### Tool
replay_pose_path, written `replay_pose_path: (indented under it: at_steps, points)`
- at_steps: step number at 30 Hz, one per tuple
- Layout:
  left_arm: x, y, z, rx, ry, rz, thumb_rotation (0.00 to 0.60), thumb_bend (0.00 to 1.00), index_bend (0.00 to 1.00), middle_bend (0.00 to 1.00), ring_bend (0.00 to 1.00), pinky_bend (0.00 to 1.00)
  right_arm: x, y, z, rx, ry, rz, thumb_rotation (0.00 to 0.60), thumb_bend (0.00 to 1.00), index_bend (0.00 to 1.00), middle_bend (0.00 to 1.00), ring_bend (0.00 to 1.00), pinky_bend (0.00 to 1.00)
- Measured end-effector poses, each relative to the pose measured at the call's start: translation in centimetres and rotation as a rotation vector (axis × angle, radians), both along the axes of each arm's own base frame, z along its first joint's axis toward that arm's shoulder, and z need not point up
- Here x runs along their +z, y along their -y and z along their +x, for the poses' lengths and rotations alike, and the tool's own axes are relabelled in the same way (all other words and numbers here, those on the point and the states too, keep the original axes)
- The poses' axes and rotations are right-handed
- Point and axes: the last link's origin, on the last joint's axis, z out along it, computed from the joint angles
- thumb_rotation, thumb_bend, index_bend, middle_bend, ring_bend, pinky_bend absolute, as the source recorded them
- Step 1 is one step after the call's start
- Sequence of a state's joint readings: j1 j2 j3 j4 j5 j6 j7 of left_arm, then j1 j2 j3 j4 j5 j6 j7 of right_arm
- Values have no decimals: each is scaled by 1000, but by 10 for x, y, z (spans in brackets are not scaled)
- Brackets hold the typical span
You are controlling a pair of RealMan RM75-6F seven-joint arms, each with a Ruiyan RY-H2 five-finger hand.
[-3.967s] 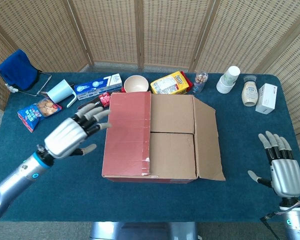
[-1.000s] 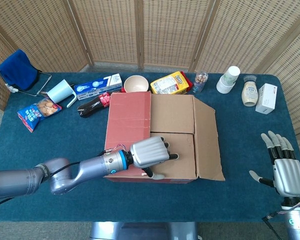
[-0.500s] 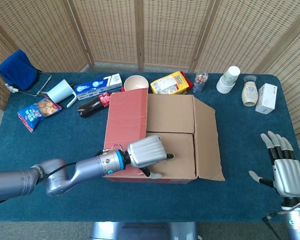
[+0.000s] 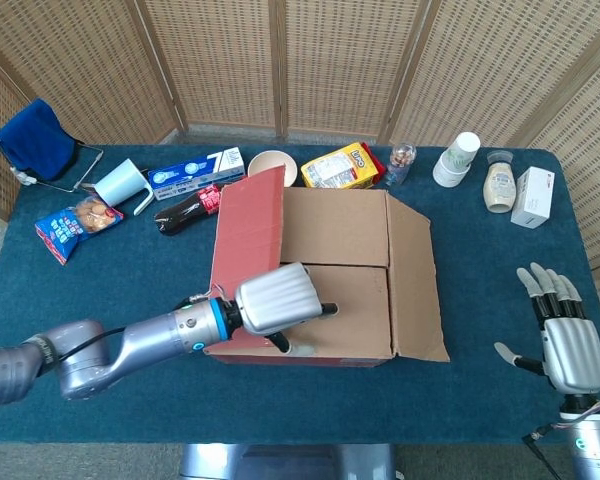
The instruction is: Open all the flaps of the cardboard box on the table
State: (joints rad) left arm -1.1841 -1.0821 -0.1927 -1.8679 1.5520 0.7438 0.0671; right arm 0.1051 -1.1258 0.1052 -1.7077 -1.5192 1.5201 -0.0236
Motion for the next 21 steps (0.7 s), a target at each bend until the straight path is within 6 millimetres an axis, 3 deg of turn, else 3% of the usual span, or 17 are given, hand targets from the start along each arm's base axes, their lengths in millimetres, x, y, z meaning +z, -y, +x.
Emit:
replay_pose_path:
  at_steps: [7, 21]
  points:
    - [26, 9, -10, 33, -52, 32, 311, 97, 478, 1000, 824, 693, -3, 0, 2, 6, -3, 14, 600, 82, 0, 0, 0, 62]
    - [44, 13, -33, 92, -117, 102, 316, 102, 485, 1000, 826, 694, -9, 1, 5, 9, -8, 37, 600, 82, 0, 0, 0, 62]
